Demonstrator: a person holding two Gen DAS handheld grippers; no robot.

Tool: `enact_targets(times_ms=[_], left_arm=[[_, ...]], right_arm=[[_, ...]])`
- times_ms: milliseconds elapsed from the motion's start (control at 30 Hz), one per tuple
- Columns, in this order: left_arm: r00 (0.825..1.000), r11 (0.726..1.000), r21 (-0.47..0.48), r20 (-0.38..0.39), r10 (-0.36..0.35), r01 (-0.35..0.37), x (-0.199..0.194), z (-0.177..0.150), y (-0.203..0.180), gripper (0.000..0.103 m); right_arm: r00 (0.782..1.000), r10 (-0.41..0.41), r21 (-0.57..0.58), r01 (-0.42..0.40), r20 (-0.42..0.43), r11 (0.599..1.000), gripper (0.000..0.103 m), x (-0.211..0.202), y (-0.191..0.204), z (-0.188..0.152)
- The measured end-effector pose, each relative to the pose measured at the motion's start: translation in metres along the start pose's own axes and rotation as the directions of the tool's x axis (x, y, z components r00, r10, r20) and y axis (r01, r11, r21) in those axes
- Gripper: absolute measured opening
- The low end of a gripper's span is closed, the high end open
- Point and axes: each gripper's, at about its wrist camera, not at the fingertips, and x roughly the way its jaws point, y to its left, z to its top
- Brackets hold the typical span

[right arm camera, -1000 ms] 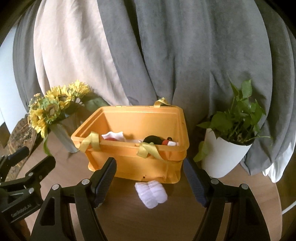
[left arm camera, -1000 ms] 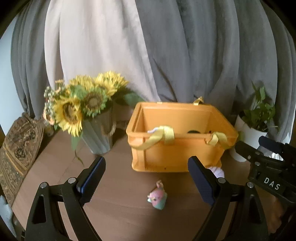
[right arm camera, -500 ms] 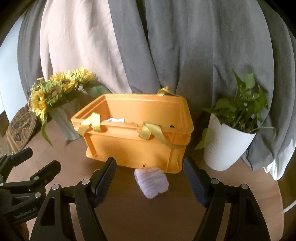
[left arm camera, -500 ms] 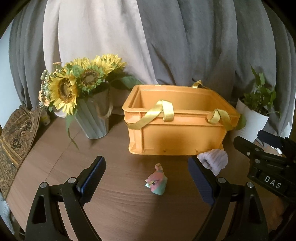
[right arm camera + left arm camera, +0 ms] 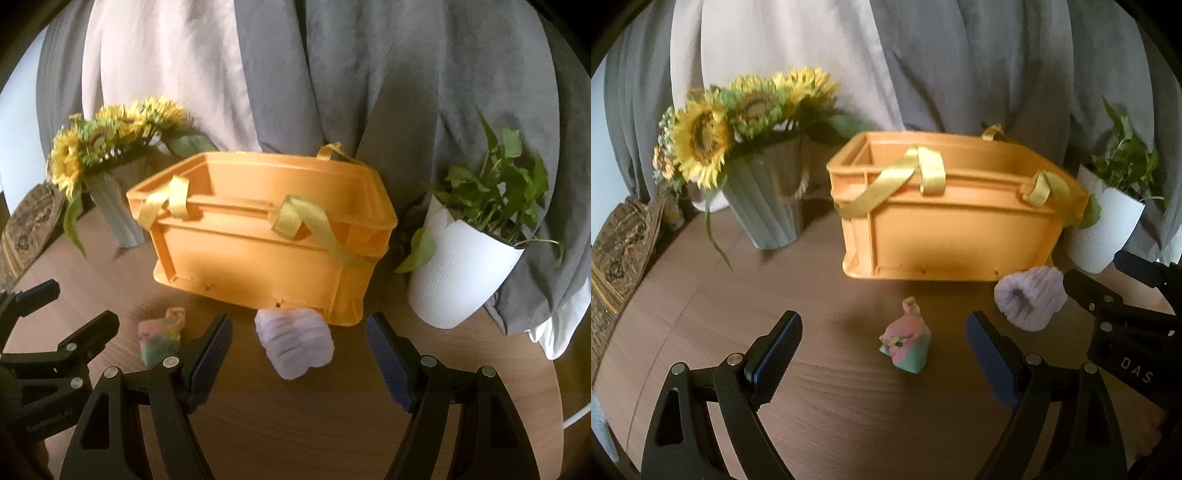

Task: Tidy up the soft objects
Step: 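Lift both open tools out of the crate and lower toward the table, then grasp the pastel bird plush with the left tool while the right tool grasps the white scrunchie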

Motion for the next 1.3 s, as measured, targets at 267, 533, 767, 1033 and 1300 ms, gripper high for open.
enact_targets(times_ms=[267,533,767,1033,1300], left_arm=[[0.999,1.0,0.022,-0.052,0.005,-0.004,0.024,-0.012,-0.006,0.091],[0.996,0.999,0.045,-0.091,-0.005,0.009,0.045,-0.015,-0.013,0.087],[0.99,0.998,0.052,-0.143,-0.017,0.025,0.067,-0.016,-0.017,0.081],[0.981,0.997,0.051,-0.188,-0.05,0.061,0.087,-0.014,-0.019,0.057],[0.976,0.996,0.039,-0.204,-0.072,0.082,0.091,-0.018,-0.014,0.039]], right_arm=[[0.998,0.004,-0.018,-0.005,-0.055,1.0,0.075,0.024,0.0,-0.012],[0.995,0.018,-0.002,-0.018,-0.097,1.0,0.075,0.045,-0.006,-0.02],[0.993,0.015,-0.005,-0.016,-0.118,1.0,0.075,0.061,-0.007,-0.021],[0.991,0.035,0.002,-0.035,-0.128,0.999,0.064,0.072,-0.007,-0.022],[0.991,0.051,-0.007,-0.053,-0.123,0.999,0.037,0.07,-0.003,-0.022]])
